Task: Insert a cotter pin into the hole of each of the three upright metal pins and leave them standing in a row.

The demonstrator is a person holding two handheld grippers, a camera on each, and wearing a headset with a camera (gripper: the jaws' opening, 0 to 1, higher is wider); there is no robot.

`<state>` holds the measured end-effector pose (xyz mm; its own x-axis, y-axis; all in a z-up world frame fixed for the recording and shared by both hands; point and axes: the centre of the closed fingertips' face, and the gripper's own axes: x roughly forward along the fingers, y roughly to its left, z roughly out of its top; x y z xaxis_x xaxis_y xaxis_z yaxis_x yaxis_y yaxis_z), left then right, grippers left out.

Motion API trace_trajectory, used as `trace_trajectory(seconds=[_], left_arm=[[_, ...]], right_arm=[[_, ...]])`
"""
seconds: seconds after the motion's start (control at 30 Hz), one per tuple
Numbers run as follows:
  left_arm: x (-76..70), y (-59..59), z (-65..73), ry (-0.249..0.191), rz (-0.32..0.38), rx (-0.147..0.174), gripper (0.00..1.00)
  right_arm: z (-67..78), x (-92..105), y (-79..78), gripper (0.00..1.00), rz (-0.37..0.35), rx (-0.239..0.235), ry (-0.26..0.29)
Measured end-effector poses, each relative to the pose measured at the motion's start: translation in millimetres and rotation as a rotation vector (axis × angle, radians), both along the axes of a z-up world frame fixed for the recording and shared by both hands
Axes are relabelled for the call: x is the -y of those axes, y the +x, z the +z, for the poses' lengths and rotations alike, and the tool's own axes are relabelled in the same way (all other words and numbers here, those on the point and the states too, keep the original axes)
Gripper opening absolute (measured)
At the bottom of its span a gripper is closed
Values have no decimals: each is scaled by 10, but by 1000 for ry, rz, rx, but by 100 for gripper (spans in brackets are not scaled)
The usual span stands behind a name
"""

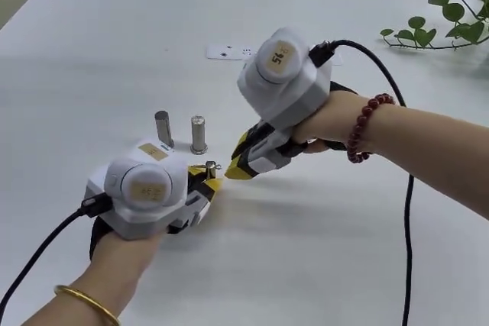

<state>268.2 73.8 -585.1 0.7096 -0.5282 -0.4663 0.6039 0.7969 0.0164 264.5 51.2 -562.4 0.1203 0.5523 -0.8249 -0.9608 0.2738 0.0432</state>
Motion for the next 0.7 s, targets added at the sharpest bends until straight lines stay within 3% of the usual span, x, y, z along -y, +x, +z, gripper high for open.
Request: trace_trajectory(seconds=[0.3, 0.5, 0.7], left_arm=[[-66, 22, 7, 19, 5, 3, 6], [-182, 80, 8, 22, 25, -3, 6], [-255, 136, 35, 13, 40, -4, 6]], right_arm=[[33, 253, -27, 14, -139, -17, 55], [53, 403, -19, 15, -177, -20, 67], [88, 432, -11, 20, -212, -11, 123]])
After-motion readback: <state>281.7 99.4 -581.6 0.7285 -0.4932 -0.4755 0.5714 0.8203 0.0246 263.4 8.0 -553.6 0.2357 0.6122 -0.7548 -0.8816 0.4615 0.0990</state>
